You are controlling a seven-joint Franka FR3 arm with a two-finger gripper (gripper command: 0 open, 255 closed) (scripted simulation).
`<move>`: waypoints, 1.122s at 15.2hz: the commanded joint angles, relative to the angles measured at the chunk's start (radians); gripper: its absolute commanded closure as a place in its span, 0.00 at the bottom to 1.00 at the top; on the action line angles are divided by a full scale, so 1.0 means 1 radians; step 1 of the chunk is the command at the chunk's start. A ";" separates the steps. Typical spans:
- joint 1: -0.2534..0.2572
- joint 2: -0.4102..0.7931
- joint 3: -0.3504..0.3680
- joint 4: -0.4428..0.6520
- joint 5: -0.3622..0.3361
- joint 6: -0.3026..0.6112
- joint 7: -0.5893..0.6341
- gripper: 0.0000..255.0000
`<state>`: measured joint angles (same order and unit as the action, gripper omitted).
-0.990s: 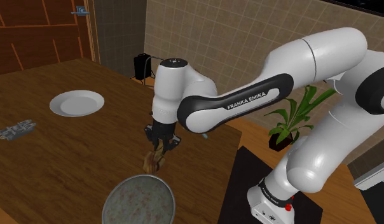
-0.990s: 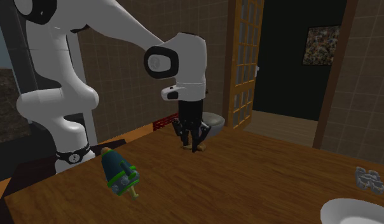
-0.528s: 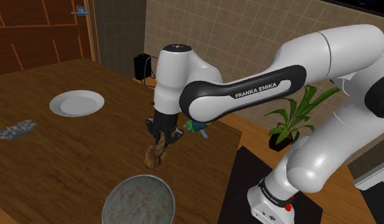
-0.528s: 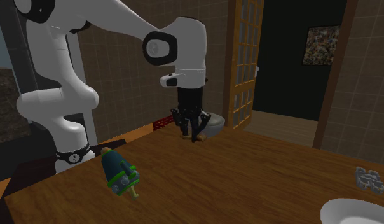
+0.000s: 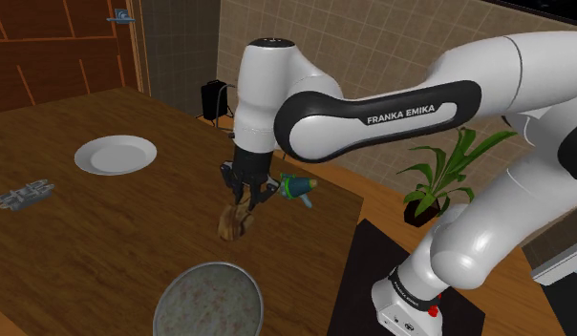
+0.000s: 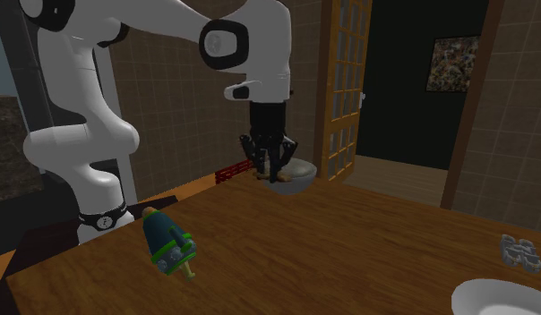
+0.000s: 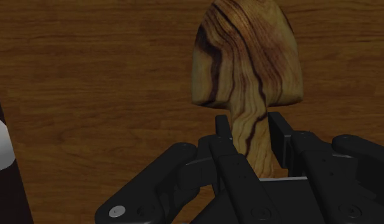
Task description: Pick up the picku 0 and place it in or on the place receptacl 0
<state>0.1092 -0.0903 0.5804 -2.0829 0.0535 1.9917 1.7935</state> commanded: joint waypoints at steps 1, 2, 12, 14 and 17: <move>-0.001 -0.007 -0.002 0.020 0.004 -0.027 -0.003 1.00; -0.001 -0.011 -0.003 0.030 0.005 -0.040 -0.005 1.00; 0.040 -0.027 0.047 0.096 0.019 -0.116 0.085 1.00; 0.061 -0.020 0.076 0.107 0.018 -0.119 0.135 1.00; 0.092 0.001 0.121 0.131 0.009 -0.124 0.216 1.00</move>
<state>0.1903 -0.0933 0.6863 -1.9614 0.0644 1.8732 1.9801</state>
